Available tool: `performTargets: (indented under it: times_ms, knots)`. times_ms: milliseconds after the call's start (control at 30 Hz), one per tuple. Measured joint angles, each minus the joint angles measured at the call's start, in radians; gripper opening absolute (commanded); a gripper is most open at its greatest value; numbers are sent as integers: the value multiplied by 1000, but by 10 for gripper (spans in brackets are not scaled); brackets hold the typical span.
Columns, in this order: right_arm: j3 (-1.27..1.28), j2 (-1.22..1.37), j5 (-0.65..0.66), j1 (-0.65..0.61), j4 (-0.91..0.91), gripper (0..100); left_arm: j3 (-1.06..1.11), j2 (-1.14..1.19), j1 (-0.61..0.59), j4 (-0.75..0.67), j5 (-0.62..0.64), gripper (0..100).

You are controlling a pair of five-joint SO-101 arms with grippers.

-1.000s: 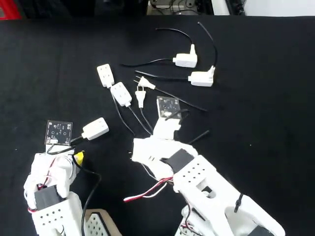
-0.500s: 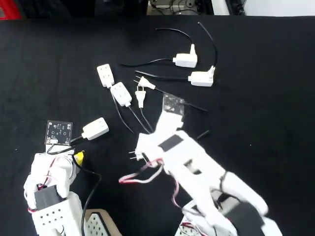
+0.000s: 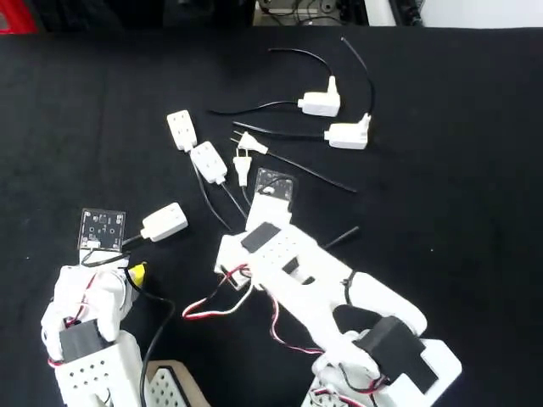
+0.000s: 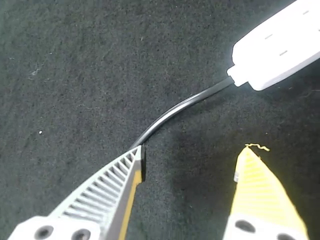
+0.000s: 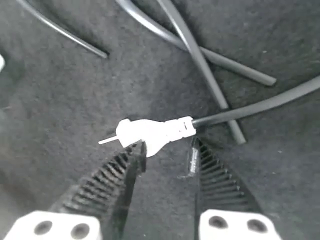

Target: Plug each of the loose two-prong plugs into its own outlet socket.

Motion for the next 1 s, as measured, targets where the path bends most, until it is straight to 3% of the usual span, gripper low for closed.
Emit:
performTargets:
  times_ms: [133,367,667,867,1000]
  knots:
    - [-11,23,-11,-2,-26,303,0,0,0,0,0,296]
    - [-12,34,-20,52,-114,224,0,0,0,0,0,296]
    - [-20,86,-61,57,-157,216,0,0,0,0,0,296]
    - [-49,121,-63,58,-137,53,0,0,0,0,0,296]
    - [-49,107,-63,61,-81,49,0,0,0,0,0,296]
